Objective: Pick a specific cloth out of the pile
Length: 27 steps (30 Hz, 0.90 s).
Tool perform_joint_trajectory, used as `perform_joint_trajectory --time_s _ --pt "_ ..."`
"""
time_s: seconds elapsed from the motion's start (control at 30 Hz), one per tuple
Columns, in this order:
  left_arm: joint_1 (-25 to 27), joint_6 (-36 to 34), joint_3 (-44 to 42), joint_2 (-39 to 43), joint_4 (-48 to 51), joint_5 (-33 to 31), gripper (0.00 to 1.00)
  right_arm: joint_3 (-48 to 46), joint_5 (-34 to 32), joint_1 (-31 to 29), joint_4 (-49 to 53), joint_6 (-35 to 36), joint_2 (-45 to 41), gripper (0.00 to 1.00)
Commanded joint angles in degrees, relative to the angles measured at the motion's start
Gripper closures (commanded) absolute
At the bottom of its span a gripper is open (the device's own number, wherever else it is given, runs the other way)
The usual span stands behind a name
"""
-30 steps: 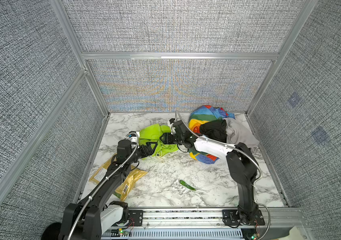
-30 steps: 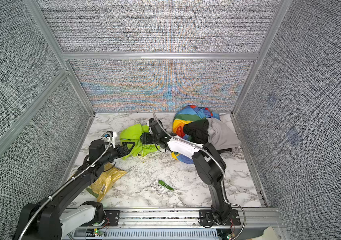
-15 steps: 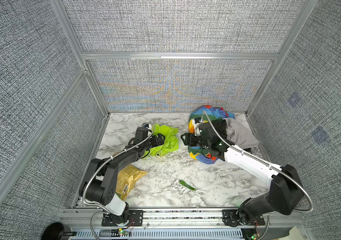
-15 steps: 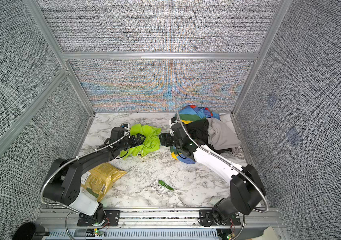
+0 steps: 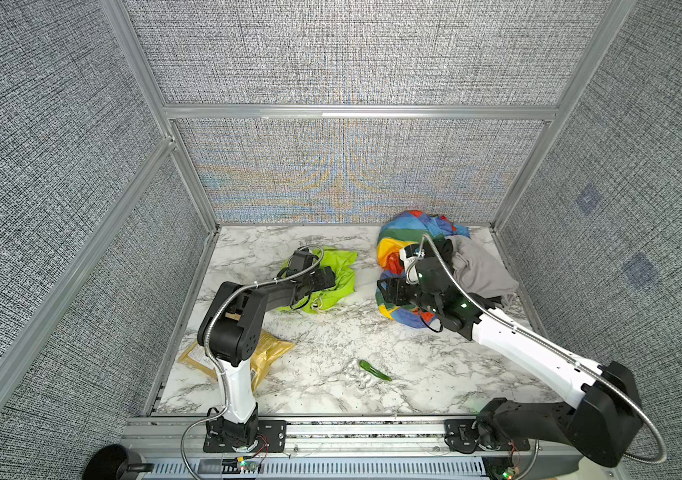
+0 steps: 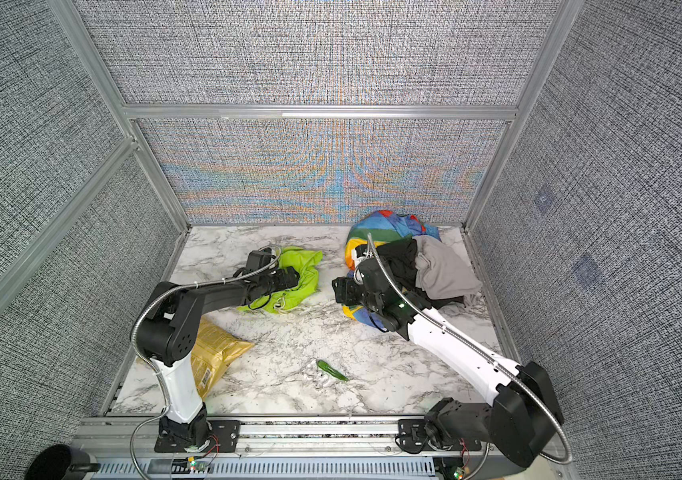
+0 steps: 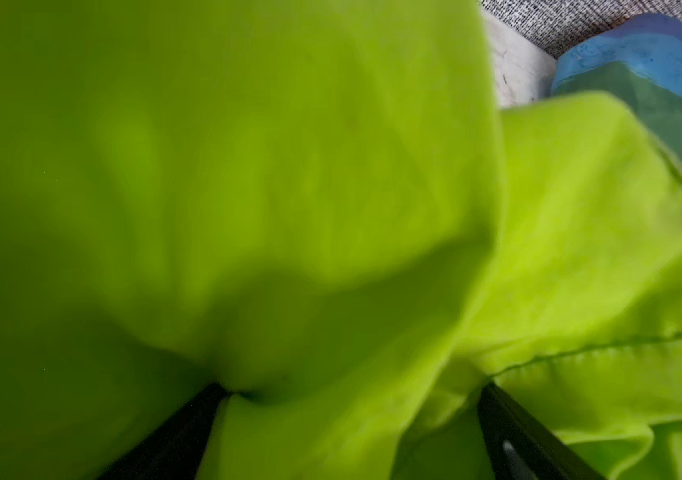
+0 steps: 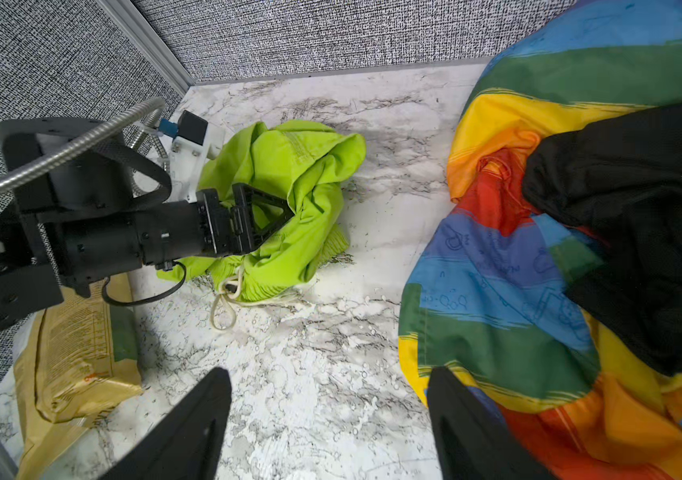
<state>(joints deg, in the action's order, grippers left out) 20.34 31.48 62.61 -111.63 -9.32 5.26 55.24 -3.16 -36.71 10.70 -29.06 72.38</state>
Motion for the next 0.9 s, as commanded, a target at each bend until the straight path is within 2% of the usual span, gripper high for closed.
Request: perform_joint_trajectory --time_s 0.0,0.37,0.7,0.87 --pt "-0.2 0.2 0.9 -2.0 4.7 -3.7 0.02 -1.0 -1.7 0.0 1.2 1.5 -3.1 0.21" --pt "-1.6 -0.1 10.9 -7.5 9.4 -4.2 0.02 -2.6 -4.2 0.1 5.5 4.2 -12.2 0.2" --pt "-1.6 -1.9 7.2 6.4 10.7 -3.6 0.02 -3.7 -5.6 0.2 5.0 5.3 -15.1 0.2" --pt "-1.6 -2.6 2.6 15.1 11.1 -3.1 0.02 -2.6 -6.0 0.3 5.5 5.9 -15.5 0.19"
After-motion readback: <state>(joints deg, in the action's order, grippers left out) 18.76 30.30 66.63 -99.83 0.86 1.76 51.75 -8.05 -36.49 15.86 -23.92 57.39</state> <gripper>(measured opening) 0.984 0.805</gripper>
